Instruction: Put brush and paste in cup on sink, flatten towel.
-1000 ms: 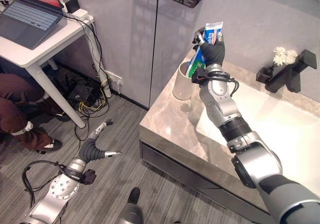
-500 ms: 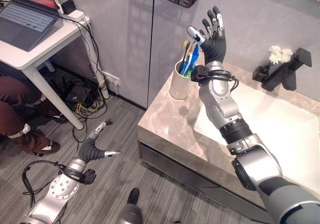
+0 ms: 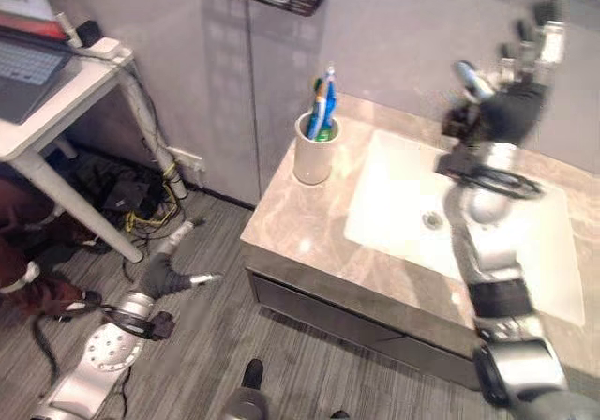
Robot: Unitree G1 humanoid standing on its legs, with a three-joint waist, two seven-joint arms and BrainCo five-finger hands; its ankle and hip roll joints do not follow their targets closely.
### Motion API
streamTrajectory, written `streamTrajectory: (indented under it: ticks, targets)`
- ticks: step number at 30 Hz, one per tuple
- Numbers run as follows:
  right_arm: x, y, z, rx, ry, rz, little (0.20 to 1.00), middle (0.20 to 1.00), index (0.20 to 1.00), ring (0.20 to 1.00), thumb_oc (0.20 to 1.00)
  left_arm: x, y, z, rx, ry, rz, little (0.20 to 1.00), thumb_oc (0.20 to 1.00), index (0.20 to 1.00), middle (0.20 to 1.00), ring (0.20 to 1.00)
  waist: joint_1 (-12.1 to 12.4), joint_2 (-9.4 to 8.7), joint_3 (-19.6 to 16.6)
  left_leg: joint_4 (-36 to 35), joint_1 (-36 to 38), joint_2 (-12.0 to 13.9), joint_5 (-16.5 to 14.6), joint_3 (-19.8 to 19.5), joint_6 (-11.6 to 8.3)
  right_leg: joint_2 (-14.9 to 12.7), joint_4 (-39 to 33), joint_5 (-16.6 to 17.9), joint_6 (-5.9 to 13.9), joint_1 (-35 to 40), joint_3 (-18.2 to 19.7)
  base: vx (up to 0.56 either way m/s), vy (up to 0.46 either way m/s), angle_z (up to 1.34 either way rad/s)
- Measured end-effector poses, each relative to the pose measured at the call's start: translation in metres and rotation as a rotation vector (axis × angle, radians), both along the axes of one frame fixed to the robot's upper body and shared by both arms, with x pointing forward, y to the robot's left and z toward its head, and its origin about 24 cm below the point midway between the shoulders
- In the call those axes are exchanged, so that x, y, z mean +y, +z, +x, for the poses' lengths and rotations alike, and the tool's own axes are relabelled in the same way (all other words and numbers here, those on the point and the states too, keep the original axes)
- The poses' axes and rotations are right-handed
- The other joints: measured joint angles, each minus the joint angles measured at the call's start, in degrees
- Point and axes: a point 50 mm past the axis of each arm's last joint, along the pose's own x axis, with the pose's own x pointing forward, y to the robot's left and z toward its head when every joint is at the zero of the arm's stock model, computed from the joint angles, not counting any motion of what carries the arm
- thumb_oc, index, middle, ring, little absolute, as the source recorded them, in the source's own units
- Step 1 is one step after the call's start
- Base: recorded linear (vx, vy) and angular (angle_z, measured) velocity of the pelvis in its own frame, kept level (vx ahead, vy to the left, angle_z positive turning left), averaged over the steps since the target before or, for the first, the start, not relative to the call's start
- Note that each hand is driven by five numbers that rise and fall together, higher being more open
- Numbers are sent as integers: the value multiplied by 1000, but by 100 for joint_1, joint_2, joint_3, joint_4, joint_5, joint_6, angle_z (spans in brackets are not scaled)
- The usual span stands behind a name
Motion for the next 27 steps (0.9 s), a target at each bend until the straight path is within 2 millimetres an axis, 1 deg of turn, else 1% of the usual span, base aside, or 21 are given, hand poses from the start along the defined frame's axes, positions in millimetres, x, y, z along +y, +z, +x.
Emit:
streamTrajectory:
  ticks: [1, 3, 4, 5, 6, 7, 8, 10, 11, 12, 13, 15, 17, 18, 20, 22, 23, 24, 25, 26, 27]
  targets:
    - [-17, -3, -18, -13, -74, -23, 1000, 1000, 1000, 1000, 1000, 6, 9, -2, -53, 40, -19, 200, 200, 200, 200, 200, -51, 30, -4, -3, 19, 0, -10, 52, 15, -9, 1, 3, 4, 17, 36, 40, 9, -37]
    - [-51, -13, -37, 9, -221, -14, 1000, 1000, 1000, 1000, 1000, 23, 14, -8, -120, 170, -77, 200, 200, 200, 200, 200, -284, 124, -52, -2, 117, 13, -25, 220, 26, -9, -1, 33, 0, 19, 189, 16, 16, -38]
    - [-62, -15, -43, 25, -270, -29, 1000, 1000, 1000, 1000, 1000, 25, 15, -8, -125, 180, -76, 200, 200, 200, 200, 200, -338, 172, -74, -2, 130, 19, -26, 219, 27, -6, -1, 39, -6, 27, 211, 2, 14, -31]
    - [-67, -16, -46, 30, -293, -27, 1000, 1000, 1000, 1000, 1000, 26, 15, -8, -130, 186, -78, 200, 200, 200, 200, 200, -406, 200, -91, -3, 156, 34, -28, 244, 29, 5, 0, 49, -13, 21, 272, 14, 17, -25]
    - [-85, -18, -59, 35, -391, -38, 1000, 1000, 1000, 1000, 1000, 24, 15, -7, -140, 188, -111, 200, 200, 200, 200, 200, -584, 275, -178, -3, 165, 64, -57, 344, 38, 33, -1, 59, -15, -17, 340, 19, 18, -25]
    - [-95, -23, -67, 59, -450, -54, 1000, 1000, 1000, 1000, 1000, 24, 15, -6, -146, 189, -124, 200, 200, 200, 200, 200, -624, 300, -229, -4, 165, 74, -59, 360, 37, 42, -1, 60, -16, -33, 370, 18, 17, -37]
    - [-113, -34, -77, 112, -559, -61, 1000, 1000, 1000, 1000, 1000, 27, 13, -7, -135, 201, -126, 200, 200, 200, 200, 200, -798, 343, -334, -4, 175, 101, -67, 458, 28, 66, -2, 88, -23, -107, 490, 42, 6, -37]
    - [-138, -52, -88, 239, -713, -99, 1000, 1000, 1000, 1000, 1000, 30, 15, -8, -138, 210, -107, 200, 200, 200, 200, 200, -873, 362, -399, -5, 201, 122, -83, 576, 26, 79, -4, 117, -28, -155, 632, 23, -3, -41]
    - [-156, -71, -98, 346, -820, -84, 1000, 1000, 1000, 1000, 1000, 36, 15, -8, -142, 235, -96, 200, 200, 200, 200, 200, -995, 360, -422, -6, 239, 137, -100, 671, 29, 91, -3, 130, -32, -184, 719, -10, -4, -35]
    - [-163, -79, -101, 390, -857, -62, 1000, 1000, 1000, 1000, 1000, 39, 14, -9, -136, 254, -95, 200, 200, 200, 200, 200, -991, 377, -442, -7, 246, 143, -106, 696, 36, 94, -2, 142, -42, -174, 749, -20, 9, -35]
    - [-172, -89, -111, 436, -928, -22, 1000, 1000, 1000, 1000, 1000, 42, 8, -9, -112, 276, -101, 200, 200, 200, 200, 200, -1162, 416, -481, -8, 248, 152, -118, 782, 44, 94, -6, 158, -41, -220, 814, 3, 13, -29]
    - [-183, -104, -119, 506, -985, 19, 1000, 1000, 1000, 1000, 1000, 44, 3, -10, -89, 288, -107, 200, 200, 200, 200, 200, -1196, 437, -529, -7, 271, 162, -129, 889, 50, 105, -16, 172, -42, -298, 948, -1, 6, -34]
    - [-192, -126, -130, 600, -1036, 68, 1000, 1000, 1000, 1000, 1000, 46, 1, -10, -76, 298, -124, 200, 200, 200, 200, 200, -1280, 450, -561, -7, 274, 177, -130, 963, 49, 117, -48, 195, -52, -335, 1012, 5, -5, -22]
    - [-198, -148, -139, 681, -1061, 138, 1000, 1000, 1000, 1000, 1000, 46, 0, -10, -68, 301, -129, 200, 200, 200, 200, 200, -1303, 442, -598, -7, 270, 183, -130, 994, 49, 123, -50, 195, -51, -359, 1052, -2, -4, -10]
    - [-201, -170, -148, 753, -1069, 241, 1000, 1000, 1000, 1000, 1000, 46, -2, -10, -55, 301, -135, 200, 200, 200, 200, 200, -1319, 465, -623, -7, 265, 185, -129, 1019, 50, 124, -50, 210, -56, -378, 1085, -3, -6, -8]
    - [-198, -194, -157, 811, -1066, 354, 1000, 1000, 1000, 1000, 1000, 47, -10, -8, -23, 315, -162, 200, 200, 200, 200, 200, -1321, 510, -653, -8, 265, 185, -130, 1026, 51, 125, -51, 223, -65, -378, 1089, 0, 0, 0]
    - [-195, -220, -166, 859, -1045, 487, 1000, 1000, 1000, 1000, 1000, 44, -19, -4, 2, 321, -212, 200, 200, 200, 200, 200, -1321, 554, -669, -7, 266, 185, -128, 1029, 51, 124, -51, 228, -65, -379, 1089, 0, 0, 0]
    - [-194, -230, -168, 891, -1038, 532, 1000, 1000, 1000, 1000, 1000, 42, -22, -4, 16, 317, -221, 200, 200, 200, 200, 200, -1304, 557, -683, -7, 265, 187, -128, 1027, 51, 128, -50, 229, -65, -377, 1089, -27, -25, 3]
    - [-189, -256, -181, 956, -1006, 674, 1000, 1000, 1000, 1000, 1000, 36, -26, 0, 49, 289, -241, 200, 200, 200, 200, 200, -1274, 576, -675, -7, 254, 190, -124, 1016, 46, 130, -50, 229, -67, -379, 1083, 0, 0, 0]
    - [-186, -270, -187, 1014, -986, 739, 1000, 1000, 1000, 1000, 1000, 34, -27, 0, 63, 277, -246, 200, 200, 200, 200, 200, -1259, 579, -676, -6, 258, 189, -123, 1012, 45, 132, -45, 232, -69, -378, 1081, -33, -26, 2]
    - [-182, -286, -200, 1082, -967, 813, 1000, 1000, 1000, 1000, 1000, 32, -30, 0, 81, 269, -263, 200, 200, 200, 200, 200, -1261, 605, -678, -7, 253, 187, -123, 1016, 45, 129, -50, 235, -69, -384, 1079, 0, 0, 0]
